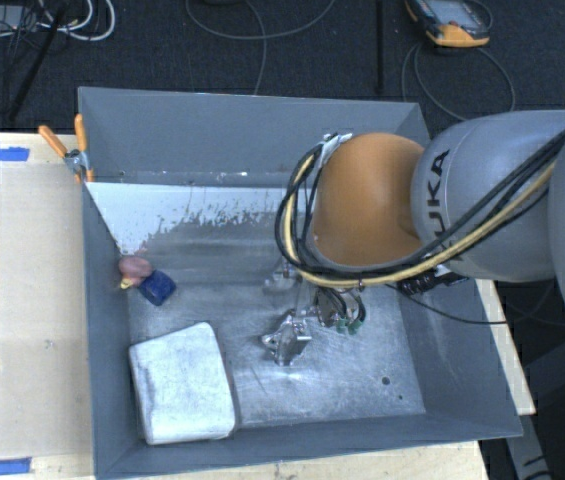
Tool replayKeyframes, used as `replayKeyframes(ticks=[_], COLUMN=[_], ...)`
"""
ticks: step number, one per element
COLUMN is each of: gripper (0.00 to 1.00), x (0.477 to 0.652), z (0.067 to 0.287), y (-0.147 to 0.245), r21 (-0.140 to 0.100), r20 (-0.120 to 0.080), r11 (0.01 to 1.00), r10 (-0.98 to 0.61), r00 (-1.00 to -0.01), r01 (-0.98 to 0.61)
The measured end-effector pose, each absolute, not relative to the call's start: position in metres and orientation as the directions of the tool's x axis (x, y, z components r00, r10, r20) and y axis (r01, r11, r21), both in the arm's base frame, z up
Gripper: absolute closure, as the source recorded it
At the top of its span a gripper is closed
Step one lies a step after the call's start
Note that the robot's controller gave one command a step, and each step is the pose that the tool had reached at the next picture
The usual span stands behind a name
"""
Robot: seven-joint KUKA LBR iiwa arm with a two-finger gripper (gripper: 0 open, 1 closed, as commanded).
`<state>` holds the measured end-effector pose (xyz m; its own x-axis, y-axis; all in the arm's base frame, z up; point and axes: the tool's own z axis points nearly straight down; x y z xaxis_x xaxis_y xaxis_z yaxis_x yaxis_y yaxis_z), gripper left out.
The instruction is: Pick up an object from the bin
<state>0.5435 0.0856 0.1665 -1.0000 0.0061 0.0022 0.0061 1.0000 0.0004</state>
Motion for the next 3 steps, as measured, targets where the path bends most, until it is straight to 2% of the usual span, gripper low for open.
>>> replayKeyframes(ticks=[1, 2, 3], gripper=[0.00, 1.00, 1.00], x=[0.567, 0.570, 0.566], z=[0.072, 0.077, 0.202], y=[0.044, 0.044, 0.045], r21=[0.006, 0.005, 0.002], r20=[0.000, -0.011, -0.008], r11=[0.991, 0.991, 0.993], r10=[0.131, 0.131, 0.121], r00=[-0.991, -0.991, -0.993], r01=[0.131, 0.131, 0.121])
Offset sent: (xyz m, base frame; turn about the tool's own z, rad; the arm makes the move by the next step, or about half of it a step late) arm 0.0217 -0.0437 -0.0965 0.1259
